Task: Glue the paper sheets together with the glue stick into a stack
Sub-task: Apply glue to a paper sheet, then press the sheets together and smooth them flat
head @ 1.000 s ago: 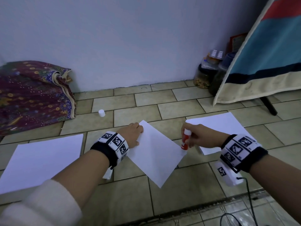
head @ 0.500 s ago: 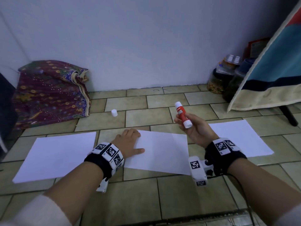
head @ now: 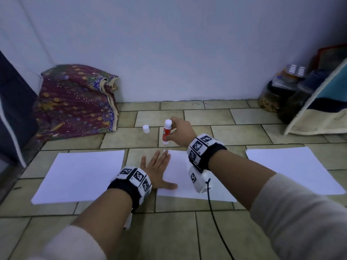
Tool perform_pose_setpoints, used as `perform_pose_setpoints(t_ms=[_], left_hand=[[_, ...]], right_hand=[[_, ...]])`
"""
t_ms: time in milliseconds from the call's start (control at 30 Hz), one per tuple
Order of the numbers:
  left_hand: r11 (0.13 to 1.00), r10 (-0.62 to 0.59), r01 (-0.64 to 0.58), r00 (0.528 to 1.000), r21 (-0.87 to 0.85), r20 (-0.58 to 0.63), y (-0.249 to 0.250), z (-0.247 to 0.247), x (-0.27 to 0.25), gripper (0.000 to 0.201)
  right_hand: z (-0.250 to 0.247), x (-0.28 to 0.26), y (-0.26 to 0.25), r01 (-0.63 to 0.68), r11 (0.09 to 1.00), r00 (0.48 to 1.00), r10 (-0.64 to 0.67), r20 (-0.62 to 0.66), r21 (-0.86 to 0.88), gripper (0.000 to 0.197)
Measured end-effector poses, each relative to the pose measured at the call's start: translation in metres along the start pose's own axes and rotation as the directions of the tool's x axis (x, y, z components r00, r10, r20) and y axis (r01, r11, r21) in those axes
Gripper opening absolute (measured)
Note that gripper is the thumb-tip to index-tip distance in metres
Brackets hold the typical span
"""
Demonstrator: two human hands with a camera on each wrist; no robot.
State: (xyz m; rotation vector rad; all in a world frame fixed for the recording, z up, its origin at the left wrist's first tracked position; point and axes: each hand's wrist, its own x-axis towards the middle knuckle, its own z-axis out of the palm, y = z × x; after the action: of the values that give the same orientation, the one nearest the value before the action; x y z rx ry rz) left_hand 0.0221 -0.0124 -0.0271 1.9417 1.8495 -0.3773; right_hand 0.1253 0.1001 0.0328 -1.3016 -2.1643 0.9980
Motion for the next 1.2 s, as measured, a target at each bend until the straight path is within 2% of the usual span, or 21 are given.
perform_pose_setpoints(t_ms=[133, 167, 200, 233, 267, 300, 333, 400, 467, 533, 600, 667, 733, 800, 867, 933, 1000, 1100, 1200], left_hand=[[0.999, 0.027, -0.027, 0.999, -0.026, -0.025, -0.005, 0.003, 0.0, 0.165], [1.0, 0.023, -0.023, 0.999, -0.018, -0.032, -0.008, 0.002, 0.001, 0.16], [0.999, -0.011, 0.014, 0.997, 0.037, -0.074, -0.013, 0.005, 0.005, 0.152], [0.997, -0.072, 0.074, 0.993, 0.017, -0.089, -0.016, 0.007, 0.005, 0.14], [0.995, -0.078, 0.088, 0.979, 0.047, -0.189, -0.016, 0.01, 0.005, 0.129], [0.993, -0.078, 0.093, 0.979, 0.071, -0.188, -0.017, 0.009, 0.002, 0.13], [0.997, -0.051, 0.058, 0.992, 0.06, -0.114, -0.014, 0.005, -0.001, 0.143], [0.997, 0.036, -0.037, 0.999, -0.068, -0.019, -0.01, -0.004, -0.003, 0.165], [0.996, 0.039, -0.039, 0.999, -0.076, -0.014, -0.006, -0.002, -0.004, 0.17], [0.998, 0.026, -0.027, 0.999, -0.052, -0.02, -0.003, 0.001, 0.0, 0.166], [0.998, -0.002, 0.002, 1.0, -0.069, -0.007, -0.003, -0.001, 0.0, 0.151], [0.998, -0.009, 0.012, 0.999, -0.066, 0.049, -0.003, -0.005, -0.002, 0.144], [0.999, 0.001, 0.003, 0.997, -0.054, 0.08, -0.006, -0.008, -0.004, 0.137], [0.998, 0.013, -0.007, 0.995, -0.057, 0.094, -0.006, -0.011, -0.008, 0.132], [0.999, 0.016, -0.01, 0.993, -0.054, 0.115, -0.004, -0.015, -0.012, 0.133], [0.999, 0.015, -0.009, 0.988, -0.039, 0.153, -0.003, -0.019, -0.013, 0.156], [1.0, 0.016, -0.012, 0.987, -0.021, 0.162, -0.002, -0.019, -0.013, 0.174], [1.0, -0.003, 0.006, 0.991, -0.021, 0.135, -0.001, -0.017, -0.011, 0.175], [1.0, -0.008, 0.008, 0.993, -0.001, 0.12, -0.002, -0.015, -0.01, 0.17]], right_hand=[[0.015, 0.021, -0.012, 0.035, 0.996, 0.998, -0.03, 0.061, -0.078, 0.034], [0.018, 0.024, -0.014, 0.038, 0.995, 0.996, -0.03, 0.08, -0.097, 0.031], [0.021, 0.027, -0.015, 0.041, 0.993, 0.995, -0.03, 0.095, -0.112, 0.028], [0.023, 0.03, -0.015, 0.046, 0.991, 0.994, -0.033, 0.105, -0.125, 0.026], [0.026, 0.031, -0.016, 0.055, 0.989, 0.993, -0.039, 0.113, -0.138, 0.026], [0.027, 0.032, -0.016, 0.064, 0.987, 0.992, -0.046, 0.121, -0.149, 0.028], [0.029, 0.033, -0.016, 0.071, 0.985, 0.991, -0.052, 0.126, -0.156, 0.03], [0.03, 0.035, -0.016, 0.074, 0.984, 0.99, -0.053, 0.131, -0.161, 0.033], [0.03, 0.036, -0.016, 0.063, 0.983, 0.989, -0.039, 0.142, -0.171, 0.036], [0.028, 0.035, -0.014, 0.037, 0.985, 0.988, -0.012, 0.151, -0.166, 0.047], [0.022, 0.03, -0.01, -0.006, 0.993, 0.991, 0.022, 0.131, -0.12, 0.058], [0.01, 0.024, -0.004, -0.035, 0.995, 0.995, 0.044, 0.09, -0.098, 0.061], [-0.01, 0.016, 0.005, -0.065, 0.985, 0.995, 0.077, 0.069, -0.16, 0.057], [-0.036, 0.004, 0.018, -0.113, 0.956, 0.986, 0.142, 0.088, -0.272, 0.062], [-0.064, -0.013, 0.036, -0.165, 0.908, 0.956, 0.243, 0.162, -0.385, 0.08], [-0.09, -0.034, 0.054, -0.205, 0.836, 0.903, 0.362, 0.23, -0.509, 0.101], [-0.114, -0.057, 0.073, -0.237, 0.749, 0.86, 0.458, 0.225, -0.618, 0.116], [-0.145, -0.094, 0.102, -0.277, 0.639, 0.823, 0.543, 0.165, -0.718, 0.126], [-0.162, -0.128, 0.131, -0.33, 0.543, 0.749, 0.648, 0.136, -0.772, 0.138]])
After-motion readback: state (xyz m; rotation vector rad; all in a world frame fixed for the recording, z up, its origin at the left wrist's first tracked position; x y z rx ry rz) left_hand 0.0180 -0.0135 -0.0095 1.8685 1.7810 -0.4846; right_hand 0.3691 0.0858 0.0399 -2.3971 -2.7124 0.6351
